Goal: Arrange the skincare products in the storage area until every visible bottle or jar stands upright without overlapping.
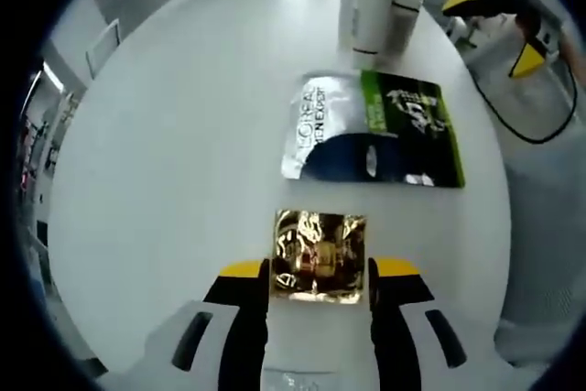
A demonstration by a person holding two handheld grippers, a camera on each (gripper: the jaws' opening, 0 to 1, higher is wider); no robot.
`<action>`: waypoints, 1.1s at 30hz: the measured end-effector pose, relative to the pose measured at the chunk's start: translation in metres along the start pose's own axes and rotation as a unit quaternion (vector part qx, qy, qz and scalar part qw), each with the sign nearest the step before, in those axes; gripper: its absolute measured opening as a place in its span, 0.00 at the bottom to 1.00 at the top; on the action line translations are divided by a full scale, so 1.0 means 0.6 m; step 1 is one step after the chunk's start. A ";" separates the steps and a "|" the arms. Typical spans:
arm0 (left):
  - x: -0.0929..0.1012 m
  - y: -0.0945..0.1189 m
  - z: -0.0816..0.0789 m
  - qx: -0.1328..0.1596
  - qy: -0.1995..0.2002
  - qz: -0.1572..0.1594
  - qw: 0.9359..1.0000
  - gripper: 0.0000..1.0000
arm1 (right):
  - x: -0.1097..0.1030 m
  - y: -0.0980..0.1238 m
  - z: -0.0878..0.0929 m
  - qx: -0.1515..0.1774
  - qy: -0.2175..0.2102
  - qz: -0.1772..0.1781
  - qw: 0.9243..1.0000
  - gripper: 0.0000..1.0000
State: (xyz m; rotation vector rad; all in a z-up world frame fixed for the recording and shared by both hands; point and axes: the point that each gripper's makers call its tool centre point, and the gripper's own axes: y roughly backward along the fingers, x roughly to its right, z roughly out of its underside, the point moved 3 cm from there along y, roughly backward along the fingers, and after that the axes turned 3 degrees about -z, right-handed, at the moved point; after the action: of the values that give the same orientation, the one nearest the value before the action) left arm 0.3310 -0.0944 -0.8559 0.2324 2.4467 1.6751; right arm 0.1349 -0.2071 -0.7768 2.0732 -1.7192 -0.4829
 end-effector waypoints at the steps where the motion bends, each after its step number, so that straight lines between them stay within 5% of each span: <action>1: 0.000 0.000 0.000 0.001 0.001 0.001 1.000 0.40 | 0.000 0.000 -0.001 0.002 -0.002 -0.001 1.000 0.51; 33: 0.012 -0.010 -0.028 0.013 0.019 -0.006 1.000 0.37 | 0.003 0.000 0.001 0.000 0.003 0.002 1.000 0.53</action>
State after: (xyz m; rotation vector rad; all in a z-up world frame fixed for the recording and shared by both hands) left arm 0.3200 -0.1104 -0.8559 0.1920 2.4939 1.6582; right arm 0.1353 -0.2090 -0.7774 2.0682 -1.7197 -0.4749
